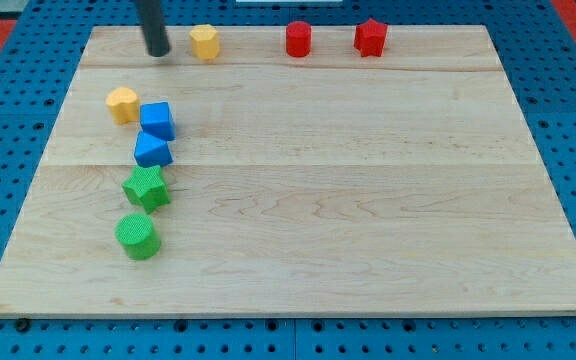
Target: Move the yellow heart below the red circle
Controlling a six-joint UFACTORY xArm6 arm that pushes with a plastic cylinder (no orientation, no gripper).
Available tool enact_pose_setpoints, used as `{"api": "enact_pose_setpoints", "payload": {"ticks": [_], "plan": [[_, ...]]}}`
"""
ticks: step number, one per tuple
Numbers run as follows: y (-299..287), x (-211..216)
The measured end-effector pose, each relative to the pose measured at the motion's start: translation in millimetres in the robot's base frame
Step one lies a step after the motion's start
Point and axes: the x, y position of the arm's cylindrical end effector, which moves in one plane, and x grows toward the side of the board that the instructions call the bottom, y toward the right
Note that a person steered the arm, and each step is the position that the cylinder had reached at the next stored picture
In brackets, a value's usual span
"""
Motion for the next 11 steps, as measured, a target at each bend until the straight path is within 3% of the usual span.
{"api": "enact_pose_setpoints", "payload": {"ticks": [1, 3, 5, 6, 7, 8, 9, 10, 11], "plan": [[-59.9, 45.2], [-90.1, 138.7], [7.0, 76.4], [28.6, 93.1], [-30.1, 106.6], [-32.4, 147.2], [-12.5, 158.9], [-1.0, 112.9], [62.0, 108.1]]}}
